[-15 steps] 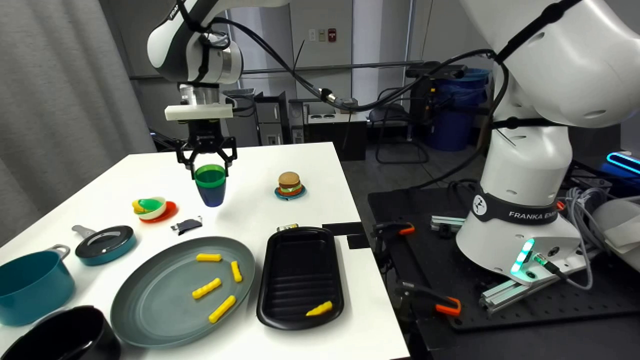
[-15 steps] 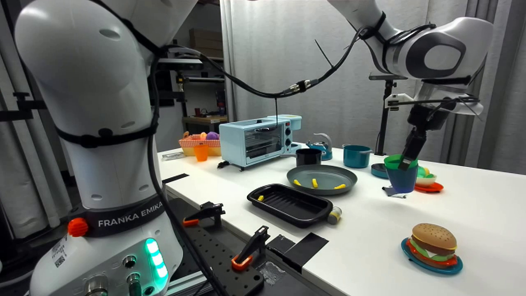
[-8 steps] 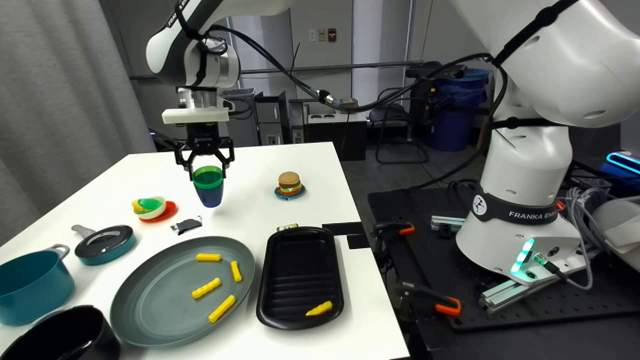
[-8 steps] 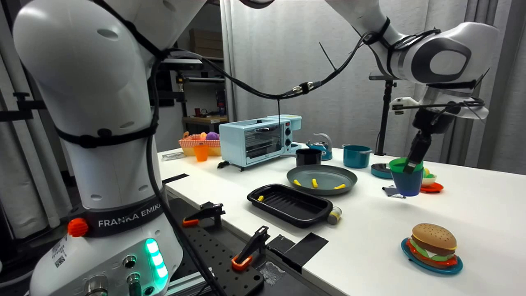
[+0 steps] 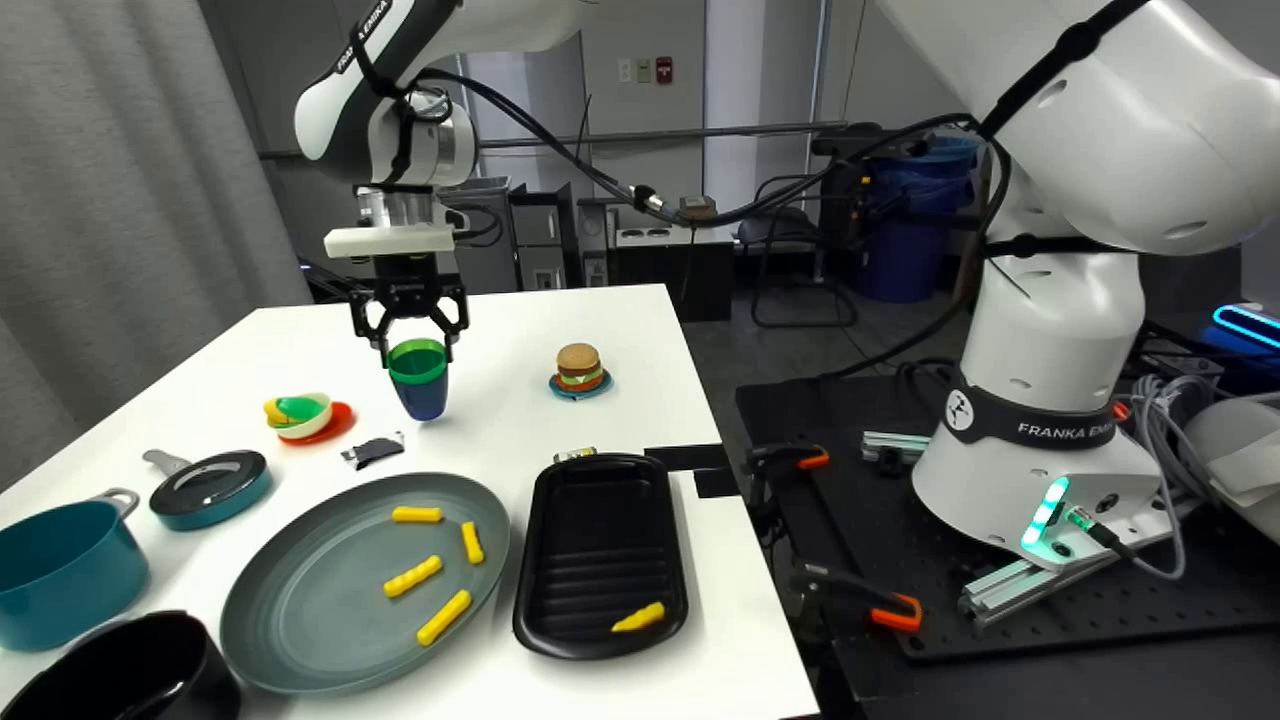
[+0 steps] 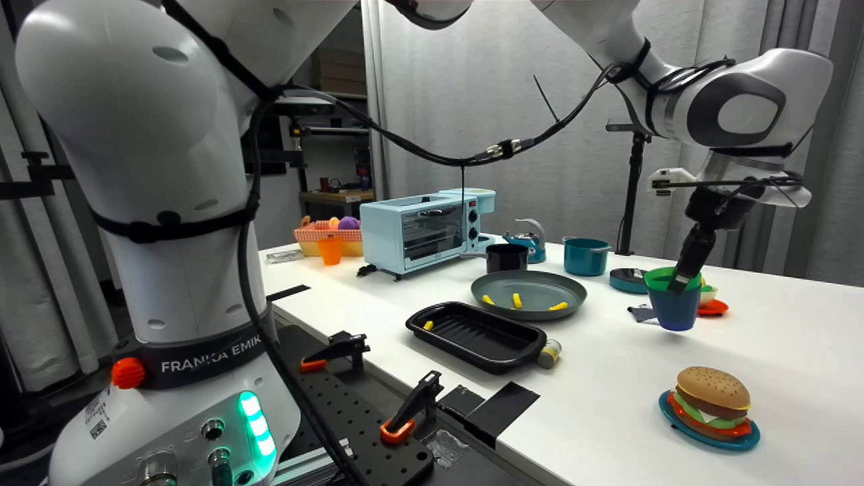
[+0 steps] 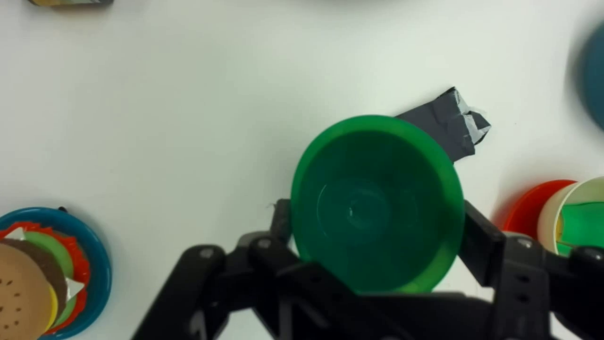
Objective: Pour the chips from the blue cup onto the gray plate
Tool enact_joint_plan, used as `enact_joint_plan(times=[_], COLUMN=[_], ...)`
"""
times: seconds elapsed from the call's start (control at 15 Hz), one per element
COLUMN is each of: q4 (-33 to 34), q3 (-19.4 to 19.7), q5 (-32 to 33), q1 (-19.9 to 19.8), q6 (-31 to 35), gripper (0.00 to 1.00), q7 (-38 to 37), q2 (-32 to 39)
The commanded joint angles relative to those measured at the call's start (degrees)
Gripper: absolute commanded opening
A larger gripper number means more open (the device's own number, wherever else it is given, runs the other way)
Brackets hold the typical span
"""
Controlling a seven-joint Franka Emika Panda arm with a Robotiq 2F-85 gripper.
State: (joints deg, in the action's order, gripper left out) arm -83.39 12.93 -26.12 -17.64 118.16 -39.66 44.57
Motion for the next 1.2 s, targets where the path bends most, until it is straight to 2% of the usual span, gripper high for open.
enact_joint_plan(times=[0.0, 0.47, 0.53, 0.6, 0.67, 1.13], q4=[5.1, 7.8, 8.1, 8.5, 8.8, 10.4], q3=[-1.1, -1.4, -1.5, -1.5, -1.5, -1.6], q5=[-0.3, -0.1, -0.1, -0.1, -0.1, -0.5], q1=[-1.9, -2.7, -2.8, -2.8, -3.0, -3.9], q6=[-4.0, -5.5, -5.8, -6.2, -6.7, -9.5], gripper=[0.57, 0.57, 0.91, 0.96, 1.00, 1.00], q7=[-1.9, -2.9, -3.0, -3.2, -3.2, -2.9], q2=[2.5, 4.3, 4.5, 4.7, 4.8, 4.7])
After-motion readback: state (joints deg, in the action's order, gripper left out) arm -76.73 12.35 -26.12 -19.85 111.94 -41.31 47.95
